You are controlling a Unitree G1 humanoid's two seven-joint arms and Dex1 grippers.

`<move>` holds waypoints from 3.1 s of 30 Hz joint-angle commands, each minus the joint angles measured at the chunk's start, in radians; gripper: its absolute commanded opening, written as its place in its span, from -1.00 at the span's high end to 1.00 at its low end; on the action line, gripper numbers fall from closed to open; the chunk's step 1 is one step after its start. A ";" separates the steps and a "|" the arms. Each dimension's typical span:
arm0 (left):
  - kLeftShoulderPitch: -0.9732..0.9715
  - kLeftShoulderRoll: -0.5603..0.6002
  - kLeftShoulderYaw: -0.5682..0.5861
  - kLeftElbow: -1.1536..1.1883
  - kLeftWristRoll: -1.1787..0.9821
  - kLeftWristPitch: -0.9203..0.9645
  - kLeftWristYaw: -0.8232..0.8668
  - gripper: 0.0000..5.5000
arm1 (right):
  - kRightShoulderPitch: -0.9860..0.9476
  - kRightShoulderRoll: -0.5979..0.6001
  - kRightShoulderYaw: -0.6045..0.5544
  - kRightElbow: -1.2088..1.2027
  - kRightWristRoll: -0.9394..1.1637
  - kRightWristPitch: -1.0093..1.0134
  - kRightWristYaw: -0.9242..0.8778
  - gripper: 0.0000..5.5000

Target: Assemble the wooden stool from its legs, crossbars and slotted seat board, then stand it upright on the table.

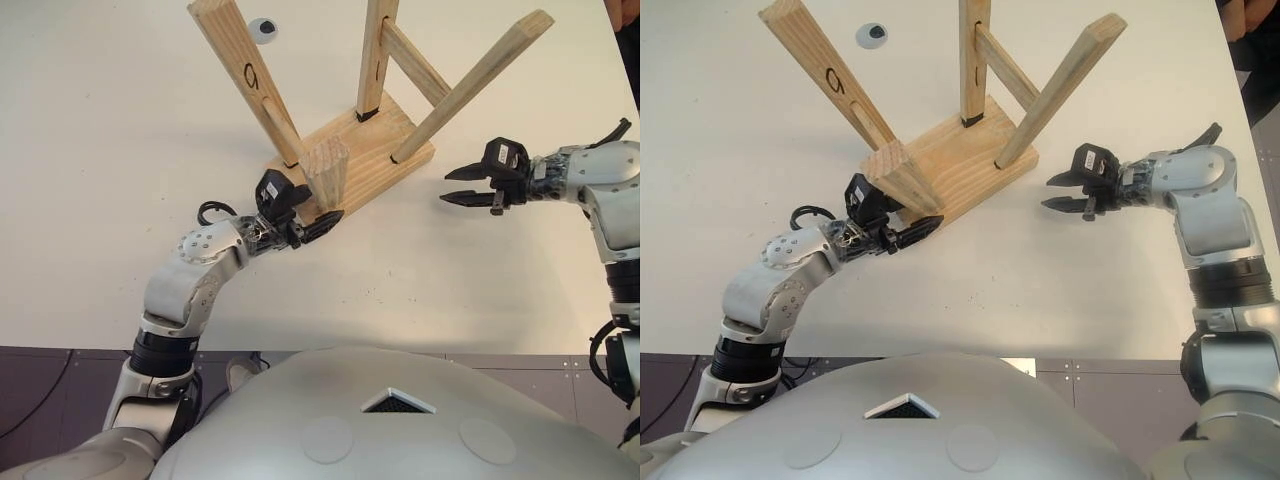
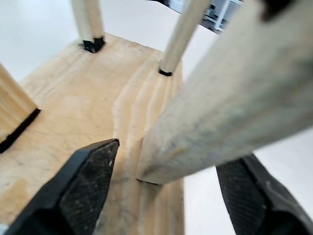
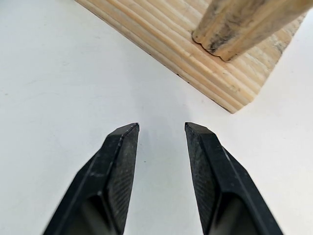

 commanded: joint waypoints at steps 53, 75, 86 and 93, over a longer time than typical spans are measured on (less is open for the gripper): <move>-0.520 0.332 0.113 0.328 -0.465 0.854 -0.485 0.61 | -0.190 0.178 -0.142 0.057 0.733 1.233 -0.048 0.42; -0.598 0.188 0.384 0.515 -0.502 0.925 -0.273 0.03 | -0.291 0.309 -0.360 0.437 0.705 1.310 -0.336 -0.31; -0.476 0.177 0.519 0.473 -0.413 0.488 -0.343 0.03 | -0.210 0.345 -0.591 0.313 0.801 1.331 -0.389 -0.31; -0.305 0.240 0.401 0.381 -0.237 0.049 -0.554 0.03 | -0.077 0.296 -0.655 0.131 0.799 1.110 -0.349 -0.31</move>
